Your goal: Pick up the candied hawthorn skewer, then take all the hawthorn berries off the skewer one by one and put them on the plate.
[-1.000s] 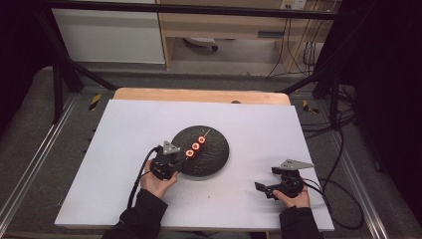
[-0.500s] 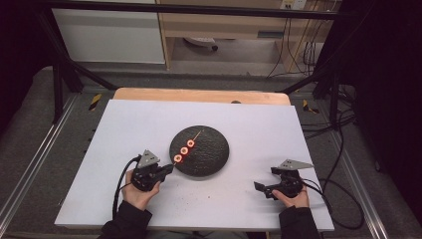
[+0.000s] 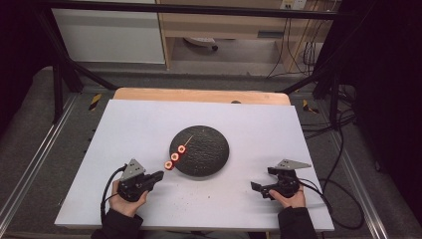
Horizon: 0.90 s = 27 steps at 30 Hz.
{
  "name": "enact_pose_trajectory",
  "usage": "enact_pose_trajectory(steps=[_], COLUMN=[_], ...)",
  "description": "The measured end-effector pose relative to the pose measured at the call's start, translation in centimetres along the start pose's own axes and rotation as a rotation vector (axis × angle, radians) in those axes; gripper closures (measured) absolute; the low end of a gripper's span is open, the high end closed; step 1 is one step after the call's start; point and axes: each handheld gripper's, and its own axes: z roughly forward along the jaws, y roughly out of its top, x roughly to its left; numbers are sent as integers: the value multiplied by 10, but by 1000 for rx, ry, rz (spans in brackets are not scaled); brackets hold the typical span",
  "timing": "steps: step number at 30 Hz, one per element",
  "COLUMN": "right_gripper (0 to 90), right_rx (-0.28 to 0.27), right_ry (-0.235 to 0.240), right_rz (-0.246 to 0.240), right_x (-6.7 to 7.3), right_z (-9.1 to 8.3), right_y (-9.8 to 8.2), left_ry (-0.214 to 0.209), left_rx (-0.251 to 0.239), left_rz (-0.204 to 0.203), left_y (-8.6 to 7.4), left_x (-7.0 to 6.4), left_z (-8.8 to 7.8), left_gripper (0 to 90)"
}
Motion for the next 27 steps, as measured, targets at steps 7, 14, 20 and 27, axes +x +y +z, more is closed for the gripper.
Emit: enact_pose_trajectory(steps=[7, 14, 20, 27], right_gripper=[6, 6, 7, 6], right_rx=[-7, -15, -19, -25], right_ry=[23, 29, 32, 12], right_rz=[-3, -13, -14, -27], right_x=[8, 19, 30, 44], right_z=[4, 12, 21, 29], right_y=[3, 9, 16, 25], left_ry=[-16, -29, -32, -37], left_rx=[-8, -12, -7, -14], left_rz=[8, 8, 10, 8], left_y=[-6, -8, -8, -8], left_x=[-3, -5, -6, -7], left_z=[-3, -1, 0, 0], left_gripper=[884, 884, 884, 884])
